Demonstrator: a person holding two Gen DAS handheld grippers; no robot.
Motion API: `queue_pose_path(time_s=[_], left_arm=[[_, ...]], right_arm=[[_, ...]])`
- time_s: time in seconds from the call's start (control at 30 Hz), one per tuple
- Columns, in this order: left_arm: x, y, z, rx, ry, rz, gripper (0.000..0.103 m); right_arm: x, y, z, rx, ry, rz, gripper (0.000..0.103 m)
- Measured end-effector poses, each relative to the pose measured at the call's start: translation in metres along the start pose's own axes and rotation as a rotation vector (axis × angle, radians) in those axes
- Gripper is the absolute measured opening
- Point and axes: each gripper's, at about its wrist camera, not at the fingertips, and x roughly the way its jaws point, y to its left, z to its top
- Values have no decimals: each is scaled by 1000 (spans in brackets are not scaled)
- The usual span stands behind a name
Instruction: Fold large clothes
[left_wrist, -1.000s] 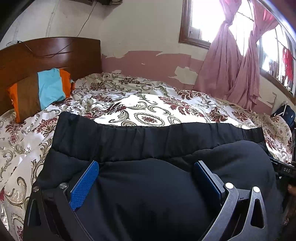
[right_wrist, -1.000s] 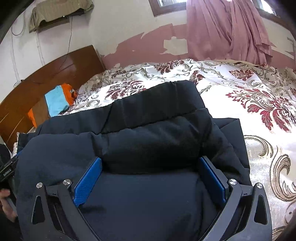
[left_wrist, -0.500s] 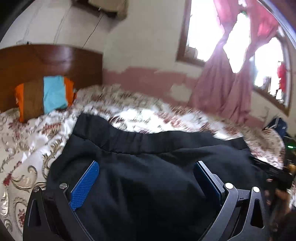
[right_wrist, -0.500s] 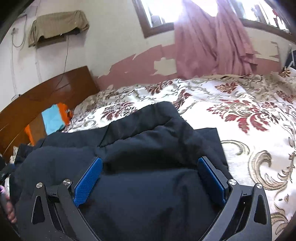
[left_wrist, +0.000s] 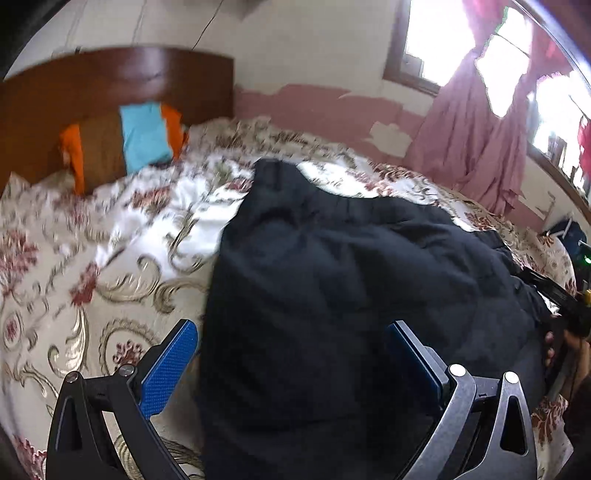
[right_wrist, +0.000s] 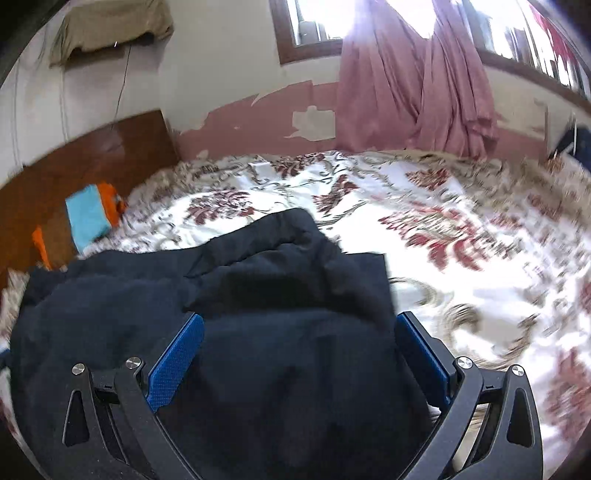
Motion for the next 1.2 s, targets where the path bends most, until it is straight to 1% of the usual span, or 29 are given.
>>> queue_pose_path(time_s=[0.07, 0.13, 0.27, 0.33, 0.4, 0.47, 0.57, 0.67, 0.73, 0.83, 0.93, 1.03, 1.2], left_arm=[[9, 13, -1, -41, 38, 8, 103], [20, 26, -1, -87, 74, -21, 103], [42, 53, -8, -196, 151, -184, 103], [52, 64, -12, -252, 183, -251, 103], [56, 67, -14, -271, 193, -281, 103], [57, 66, -14, -257, 196, -288, 103], [61, 65, -15, -231, 192, -298, 103], [67, 71, -12, -228, 196, -338, 103], [68, 73, -11, -220, 204, -367, 103], [71, 74, -9, -198, 211, -402, 103], [73, 76, -7, -188, 218, -434, 103], [75, 77, -5, -183, 229, -449, 103], [77, 74, -1, -129, 251, -479, 103]], right_arm=[[-2, -4, 2, -56, 17, -40, 101], [2, -13, 5, -90, 71, -52, 101], [16, -30, 4, -82, 159, -38, 101], [20, -38, 2, -55, 164, -31, 101], [24, -44, -1, -22, 159, -16, 101], [35, -48, -4, 0, 195, 19, 101], [49, -58, -9, 66, 270, 101, 101], [56, -67, -15, 134, 307, 192, 102], [57, -71, -17, 158, 312, 237, 102], [58, -67, -24, 156, 322, 307, 102], [58, -57, -30, 128, 355, 412, 102], [59, -52, -33, 112, 385, 439, 102], [63, -52, -35, 158, 398, 424, 102]])
